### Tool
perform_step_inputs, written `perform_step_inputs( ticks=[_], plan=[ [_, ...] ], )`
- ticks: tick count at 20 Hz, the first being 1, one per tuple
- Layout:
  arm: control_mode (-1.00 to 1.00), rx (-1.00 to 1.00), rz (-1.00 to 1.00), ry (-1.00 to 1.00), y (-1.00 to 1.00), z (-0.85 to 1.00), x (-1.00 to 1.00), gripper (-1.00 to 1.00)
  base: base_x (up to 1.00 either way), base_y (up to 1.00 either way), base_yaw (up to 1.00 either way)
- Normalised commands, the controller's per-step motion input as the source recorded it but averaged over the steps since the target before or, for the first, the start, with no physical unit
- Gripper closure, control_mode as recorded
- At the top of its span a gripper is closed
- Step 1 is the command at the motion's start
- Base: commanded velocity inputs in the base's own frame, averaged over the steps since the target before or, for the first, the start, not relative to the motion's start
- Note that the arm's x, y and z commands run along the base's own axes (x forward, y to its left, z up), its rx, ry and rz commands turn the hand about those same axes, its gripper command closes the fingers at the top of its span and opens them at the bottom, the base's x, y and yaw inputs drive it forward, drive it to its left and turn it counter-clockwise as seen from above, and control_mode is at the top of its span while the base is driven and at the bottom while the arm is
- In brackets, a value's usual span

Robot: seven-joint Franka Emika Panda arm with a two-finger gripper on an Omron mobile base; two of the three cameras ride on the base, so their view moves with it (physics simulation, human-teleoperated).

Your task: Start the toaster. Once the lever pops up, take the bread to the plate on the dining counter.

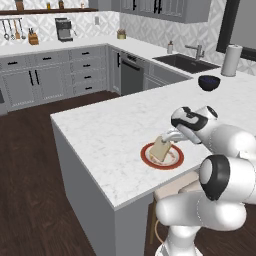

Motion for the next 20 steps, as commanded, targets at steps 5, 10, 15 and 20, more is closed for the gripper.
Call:
perform_step_inputs(
  ticks=[5,10,15,20],
  plan=[
    [-1.00,-0.12,-0.01,0.01,0.08,0.87,0.00,-1.00,0.00,0.00,0.00],
    [-1.00,-0.25,-0.03,0.03,0.28,0.83,-0.02,-1.00,0.00,0.00,0.00],
    [-1.00,-0.25,-0.06,0.02,0.23,0.45,-0.40,-1.00,0.00,0.00,0.00],
    [-1.00,-0.11,-0.02,-0.04,0.06,0.36,-0.65,-1.00,0.00,0.00,0.00]
  ],
)
